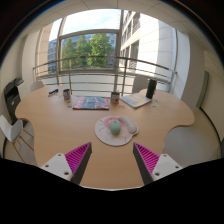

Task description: Arrange mouse

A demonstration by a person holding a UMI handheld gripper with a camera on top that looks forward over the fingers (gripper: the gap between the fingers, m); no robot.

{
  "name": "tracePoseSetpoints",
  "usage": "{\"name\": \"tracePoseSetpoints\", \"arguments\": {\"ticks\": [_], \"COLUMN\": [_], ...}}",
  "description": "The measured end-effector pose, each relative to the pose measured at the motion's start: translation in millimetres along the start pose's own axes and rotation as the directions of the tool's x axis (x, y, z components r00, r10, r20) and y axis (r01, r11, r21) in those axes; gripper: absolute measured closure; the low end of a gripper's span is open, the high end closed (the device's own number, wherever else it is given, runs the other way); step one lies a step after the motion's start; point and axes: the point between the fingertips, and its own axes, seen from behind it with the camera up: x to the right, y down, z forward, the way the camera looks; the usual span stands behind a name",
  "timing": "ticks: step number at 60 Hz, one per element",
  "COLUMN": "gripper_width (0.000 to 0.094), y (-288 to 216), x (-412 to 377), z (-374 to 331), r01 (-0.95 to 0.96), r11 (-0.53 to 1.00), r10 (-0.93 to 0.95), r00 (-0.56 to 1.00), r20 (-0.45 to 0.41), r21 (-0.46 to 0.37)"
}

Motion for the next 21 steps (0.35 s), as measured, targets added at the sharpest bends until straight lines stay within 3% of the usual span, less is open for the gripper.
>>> {"name": "tracePoseSetpoints", "arguments": {"ticks": [21], "gripper_width": [0.0088], "y": [14], "x": [-1], "z": [-44], "r01": [-0.008], "r11": [1.000], "r10": [0.009], "r00": [1.000], "r20": [-0.017], "r21": [0.013]}}
